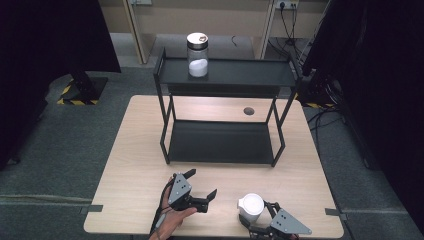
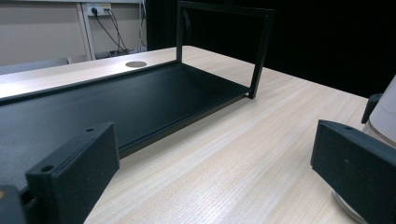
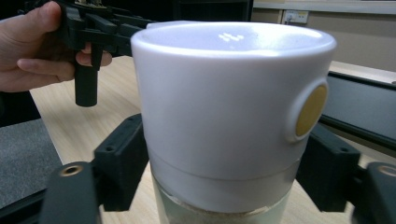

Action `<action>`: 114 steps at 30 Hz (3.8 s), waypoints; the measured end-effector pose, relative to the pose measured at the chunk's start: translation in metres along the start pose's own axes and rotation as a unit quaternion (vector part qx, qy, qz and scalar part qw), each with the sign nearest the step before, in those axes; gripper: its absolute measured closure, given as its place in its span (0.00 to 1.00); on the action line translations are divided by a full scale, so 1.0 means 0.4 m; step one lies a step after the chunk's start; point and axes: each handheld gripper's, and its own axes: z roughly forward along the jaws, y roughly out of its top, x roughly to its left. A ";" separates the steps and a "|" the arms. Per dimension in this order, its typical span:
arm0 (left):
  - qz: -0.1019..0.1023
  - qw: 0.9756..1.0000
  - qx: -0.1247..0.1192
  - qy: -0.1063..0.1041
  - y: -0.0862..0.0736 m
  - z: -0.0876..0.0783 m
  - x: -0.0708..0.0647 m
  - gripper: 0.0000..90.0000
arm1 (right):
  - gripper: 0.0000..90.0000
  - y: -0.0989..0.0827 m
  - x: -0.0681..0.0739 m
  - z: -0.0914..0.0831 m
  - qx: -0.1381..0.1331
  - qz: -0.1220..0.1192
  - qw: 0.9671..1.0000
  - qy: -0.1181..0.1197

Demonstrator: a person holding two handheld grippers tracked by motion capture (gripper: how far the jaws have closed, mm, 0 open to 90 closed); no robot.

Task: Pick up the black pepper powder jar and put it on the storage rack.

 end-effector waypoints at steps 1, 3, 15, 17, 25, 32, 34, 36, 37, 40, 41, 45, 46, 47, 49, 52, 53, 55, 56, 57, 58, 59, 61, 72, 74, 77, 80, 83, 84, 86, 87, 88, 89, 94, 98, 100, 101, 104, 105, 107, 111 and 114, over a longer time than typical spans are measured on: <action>0.000 1.000 0.000 0.000 0.000 0.000 0.000 0.01 | 0.33 0.001 0.001 0.001 0.002 -0.001 1.000 -0.001; 0.000 1.000 0.000 0.001 0.000 0.000 0.000 0.01 | 0.34 0.002 0.001 0.002 0.004 -0.002 1.000 -0.002; 0.001 1.000 0.000 0.000 0.000 -0.001 0.000 0.01 | 0.34 0.003 0.000 -0.013 -0.007 0.009 1.000 -0.013; 0.001 1.000 0.000 0.000 -0.001 -0.001 0.000 0.01 | 0.34 0.005 0.001 -0.018 -0.011 0.008 1.000 -0.015; 0.000 1.000 -0.001 0.000 -0.001 -0.002 0.000 0.01 | 0.34 0.013 0.005 -0.032 -0.025 0.006 1.000 -0.014; 0.000 1.000 0.001 -0.001 -0.001 -0.001 0.000 0.01 | 0.34 0.019 0.008 -0.034 -0.027 0.000 1.000 -0.007; 0.000 1.000 0.002 -0.001 -0.001 -0.001 0.001 0.01 | 0.34 0.020 0.009 -0.034 -0.026 -0.002 1.000 -0.007; -0.001 1.000 0.003 -0.002 -0.001 0.000 0.001 0.02 | 0.34 0.021 0.008 -0.035 -0.026 -0.002 1.000 -0.006; -0.001 1.000 0.003 -0.002 -0.001 0.000 0.001 0.02 | 0.34 0.022 0.008 -0.036 -0.026 -0.002 1.000 -0.006; 0.000 1.000 0.004 -0.003 -0.001 0.000 0.001 0.02 | 0.34 0.025 0.009 -0.037 -0.026 -0.003 1.000 -0.006; 0.000 1.000 0.004 -0.003 -0.001 0.000 0.001 0.02 | 0.34 0.026 0.009 -0.038 -0.026 -0.005 1.000 -0.006; 0.000 1.000 0.003 -0.002 -0.001 -0.001 0.001 0.02 | 0.34 0.032 0.010 -0.039 -0.022 -0.004 1.000 -0.007; 0.000 1.000 0.003 -0.001 -0.001 -0.001 0.001 0.02 | 0.34 0.033 0.010 -0.039 -0.021 -0.004 1.000 -0.007; 0.000 1.000 0.003 -0.001 -0.001 0.000 0.001 0.02 | 0.34 0.034 0.010 -0.039 -0.020 -0.004 1.000 -0.007; 0.001 1.000 0.003 -0.001 -0.001 -0.001 0.000 0.02 | 0.34 0.036 0.009 -0.040 -0.020 -0.005 1.000 -0.007; 0.000 1.000 0.003 0.001 -0.001 -0.001 0.001 0.02 | 0.34 0.042 0.008 -0.043 -0.021 -0.006 1.000 -0.009; 0.000 1.000 0.002 0.001 -0.001 -0.001 0.001 0.02 | 0.34 0.046 0.008 -0.045 -0.021 -0.006 1.000 -0.010; 0.000 1.000 0.002 0.002 -0.001 -0.001 0.001 0.02 | 0.34 0.053 0.006 -0.050 -0.023 -0.004 1.000 -0.011; 0.000 1.000 0.002 0.002 -0.001 -0.001 0.001 0.02 | 0.34 0.057 0.004 -0.052 -0.025 -0.002 1.000 -0.012; 0.000 1.000 0.002 0.001 -0.001 -0.001 0.001 0.02 | 0.34 0.061 0.001 -0.054 -0.027 -0.001 1.000 -0.011; 0.000 1.000 0.002 0.002 -0.001 -0.001 0.001 0.02 | 0.34 0.065 -0.001 -0.056 -0.029 -0.001 1.000 -0.012; 0.000 1.000 0.002 0.002 -0.001 -0.001 0.001 0.02 | 0.34 0.069 -0.002 -0.058 -0.031 -0.003 0.999 -0.012; 0.000 1.000 0.002 0.002 -0.001 -0.001 0.001 0.02 | 0.34 0.082 -0.003 -0.060 -0.030 -0.008 0.999 -0.013; 0.001 1.000 0.001 0.003 -0.001 -0.003 0.001 0.02 | 0.34 0.152 -0.021 -0.038 -0.032 -0.026 0.999 -0.004; 0.001 1.000 0.000 0.003 -0.001 -0.003 0.001 0.02 | 0.34 0.166 -0.027 -0.033 -0.035 -0.026 0.999 -0.001; 0.000 1.000 -0.001 0.003 -0.001 -0.004 0.001 0.02 | 0.34 0.187 -0.035 -0.026 -0.039 -0.026 0.999 0.004; 0.000 1.000 -0.001 0.003 -0.001 -0.004 0.002 0.02 | 0.34 0.211 -0.043 -0.018 -0.042 -0.026 0.999 0.009; 0.000 1.000 -0.001 0.003 -0.001 -0.004 0.001 0.02 | 0.34 0.237 -0.052 -0.011 -0.044 -0.026 0.999 0.016; 0.000 1.000 -0.001 0.003 -0.001 -0.004 0.001 0.02 | 0.34 0.245 -0.055 -0.008 -0.044 -0.025 0.999 0.017; 0.000 1.000 -0.002 0.003 -0.001 -0.004 0.002 0.02 | 0.34 0.262 -0.060 -0.003 -0.045 -0.027 0.998 0.017; 0.000 1.000 -0.002 0.003 -0.001 -0.005 0.002 0.02 | 0.34 0.270 -0.063 0.000 -0.046 -0.029 0.998 0.017; -0.001 1.000 -0.002 0.003 -0.001 -0.005 0.002 0.02 | 0.34 0.278 -0.066 0.002 -0.047 -0.029 0.998 0.018; -0.001 1.000 -0.002 0.003 -0.001 -0.005 0.002 0.02 | 0.34 0.285 -0.071 0.004 -0.049 -0.027 0.998 0.019; 0.000 1.000 -0.003 0.004 0.000 -0.006 0.002 0.02 | 0.34 0.322 -0.087 0.012 -0.052 -0.027 0.998 0.022; -0.001 1.000 -0.003 0.004 0.000 -0.006 0.003 0.02 | 0.34 0.354 -0.097 0.019 -0.054 -0.033 0.998 0.021; -0.001 1.000 -0.003 0.004 0.000 -0.006 0.003 0.02 | 0.34 0.370 -0.108 0.023 -0.058 -0.029 0.998 0.023; -0.001 1.000 -0.003 0.004 0.000 -0.006 0.003 0.02 | 0.34 0.379 -0.112 0.025 -0.059 -0.029 0.998 0.024; -0.001 1.000 -0.003 0.004 0.000 -0.006 0.003 0.02 | 0.34 0.410 -0.121 0.031 -0.061 -0.032 0.997 0.024; -0.001 1.000 -0.004 0.004 0.000 -0.007 0.003 0.02 | 0.34 0.420 -0.123 0.033 -0.061 -0.036 0.997 0.025; -0.001 1.000 -0.004 0.004 0.000 -0.007 0.003 0.02 | 0.34 0.441 -0.127 0.037 -0.061 -0.040 0.997 0.027; 0.000 1.000 -0.004 0.003 0.000 -0.006 0.003 0.02 | 0.34 0.476 -0.133 0.048 -0.061 -0.041 0.997 0.032; 0.000 1.000 -0.004 0.003 0.001 -0.007 0.003 0.02 | 0.34 0.497 -0.140 0.056 -0.063 -0.038 0.997 0.035</action>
